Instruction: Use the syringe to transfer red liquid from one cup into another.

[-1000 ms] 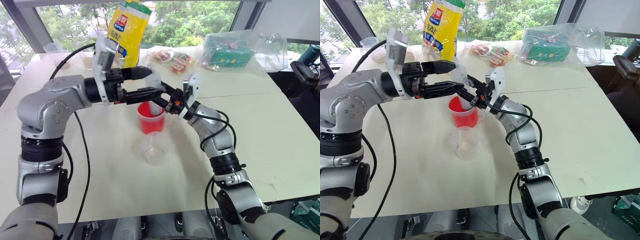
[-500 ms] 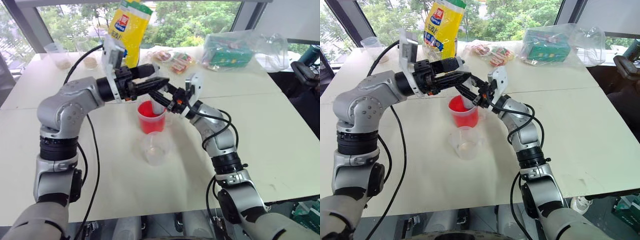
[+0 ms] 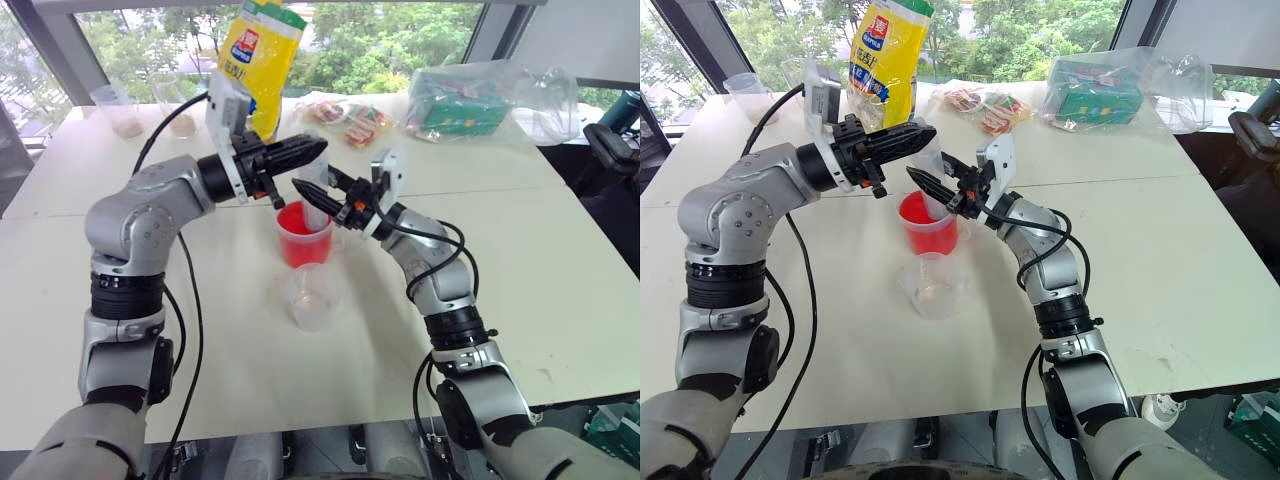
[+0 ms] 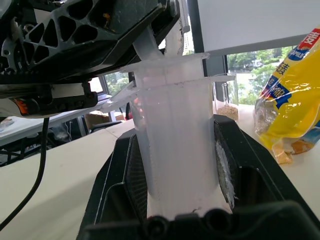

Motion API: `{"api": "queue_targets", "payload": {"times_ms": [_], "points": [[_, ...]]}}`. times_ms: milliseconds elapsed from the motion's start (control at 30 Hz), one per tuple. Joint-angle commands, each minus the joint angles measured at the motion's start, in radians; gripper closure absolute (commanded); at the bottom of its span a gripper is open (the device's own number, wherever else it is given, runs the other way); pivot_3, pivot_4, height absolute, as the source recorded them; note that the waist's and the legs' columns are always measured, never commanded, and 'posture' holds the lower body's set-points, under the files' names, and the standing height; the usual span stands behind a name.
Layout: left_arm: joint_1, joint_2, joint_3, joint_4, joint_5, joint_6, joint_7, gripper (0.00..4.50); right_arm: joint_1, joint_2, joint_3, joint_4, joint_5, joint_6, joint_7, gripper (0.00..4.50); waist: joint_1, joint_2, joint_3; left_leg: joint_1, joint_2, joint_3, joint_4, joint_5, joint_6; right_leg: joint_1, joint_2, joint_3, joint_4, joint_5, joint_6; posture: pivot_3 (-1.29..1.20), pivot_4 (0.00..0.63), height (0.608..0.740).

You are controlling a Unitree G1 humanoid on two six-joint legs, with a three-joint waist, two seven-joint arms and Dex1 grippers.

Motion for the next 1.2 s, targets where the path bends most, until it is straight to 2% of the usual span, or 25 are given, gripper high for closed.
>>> {"api": "queue_targets", "payload": {"times_ms": [33,633,1200], "points": [[-0.088,-0.009,0.037,-0.03,-0.03,-0.023,0.011,4.47,0.004,0.024,0.057,-0.053,0.013,0.025,0.031,3.04,0.0,0.0,0.0,0.0,0.0,0.0,0.0,0.0,0.0,0.0,0.0,0.0,0.0,0.0,0.0,0.0,0.15,0.74],[-0.163,0.0,0.063,-0.004,-0.017,-0.048,0.024,4.47,0.019,0.045,0.071,-0.033,0.006,0.025,0.037,3.04,0.0,0.0,0.0,0.0,0.0,0.0,0.0,0.0,0.0,0.0,0.0,0.0,0.0,0.0,0.0,0.0,0.15,0.74],[-0.146,0.012,0.052,-0.018,-0.014,-0.035,0.015,4.47,-0.004,0.048,0.06,-0.043,0.013,0.027,0.03,3.04,0.0,0.0,0.0,0.0,0.0,0.0,0.0,0.0,0.0,0.0,0.0,0.0,0.0,0.0,0.0,0.0,0.15,0.74]]}}
